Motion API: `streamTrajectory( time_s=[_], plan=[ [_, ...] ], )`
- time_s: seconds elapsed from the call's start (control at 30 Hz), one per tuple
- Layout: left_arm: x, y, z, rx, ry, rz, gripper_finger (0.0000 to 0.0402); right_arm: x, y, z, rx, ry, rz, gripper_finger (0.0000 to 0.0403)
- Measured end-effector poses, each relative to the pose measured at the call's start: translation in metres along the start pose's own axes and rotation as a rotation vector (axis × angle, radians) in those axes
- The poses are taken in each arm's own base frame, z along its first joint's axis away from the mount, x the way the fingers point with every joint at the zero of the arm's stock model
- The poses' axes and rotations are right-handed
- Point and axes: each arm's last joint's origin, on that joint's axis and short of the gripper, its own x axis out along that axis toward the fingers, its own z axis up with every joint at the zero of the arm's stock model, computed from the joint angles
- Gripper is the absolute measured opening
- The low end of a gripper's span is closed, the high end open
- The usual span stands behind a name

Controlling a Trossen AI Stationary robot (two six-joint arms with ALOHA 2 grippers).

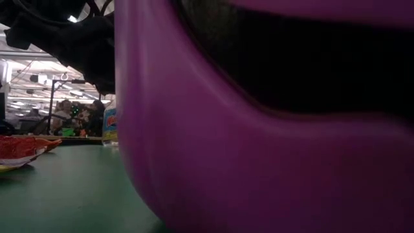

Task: Sort candy
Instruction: Put the orange chocolate into the orange bucket

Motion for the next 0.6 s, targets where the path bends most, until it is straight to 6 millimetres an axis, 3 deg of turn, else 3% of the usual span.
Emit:
streamTrajectory(
  time_s=[0.6],
  plan=[
    [0.0,-0.0002,0.0,0.004,0.001,-0.006,0.0157,-0.0058,-0.0016,0.0045,0.174,-0.146,-0.058,0.0189]
  ],
)
